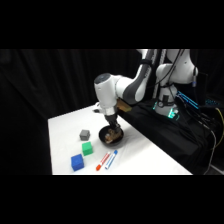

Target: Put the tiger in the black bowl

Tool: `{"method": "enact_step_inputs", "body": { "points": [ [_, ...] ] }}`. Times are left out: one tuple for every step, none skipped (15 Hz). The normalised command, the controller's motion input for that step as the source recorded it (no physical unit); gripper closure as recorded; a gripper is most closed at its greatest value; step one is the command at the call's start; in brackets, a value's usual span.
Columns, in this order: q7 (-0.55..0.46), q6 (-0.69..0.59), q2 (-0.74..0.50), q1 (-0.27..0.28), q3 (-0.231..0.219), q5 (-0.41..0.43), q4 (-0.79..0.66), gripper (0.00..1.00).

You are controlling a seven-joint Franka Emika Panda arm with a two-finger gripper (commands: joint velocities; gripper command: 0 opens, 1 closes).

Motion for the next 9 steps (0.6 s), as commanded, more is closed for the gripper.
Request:
{"method": "enact_step_inputs", "body": {
  "points": [
    [-0.18, -0.13, -0.38, -0.047, -0.024, 0.017, -0.13, 0.02],
    [-0.17, -0.18, -0.47, -0.037, -0.015, 0.011, -0.16, 0.00],
    [-0.16, -0.26, -0.52, -0.026, -0.003, 0.015, -0.16, 0.00],
    [-0.15, -0.33, -0.59, -0.012, 0.010, 0.012, -0.17, 0.00],
    [-0.16, -0.33, -0.62, -0.009, 0.027, 0.031, -0.17, 0.00],
    [-0.13, -0.35, -0.63, -0.001, 0.030, 0.012, -0.15, 0.00],
    [-0.14, -0.39, -0.63, 0.002, 0.041, 0.032, -0.12, 0.00],
    [-0.14, -0.37, -0.60, 0.003, 0.047, 0.046, -0.09, 0.00],
    [-0.15, -0.37, -0.55, 0.003, 0.049, 0.066, -0.05, 0.00]
  ]
}}
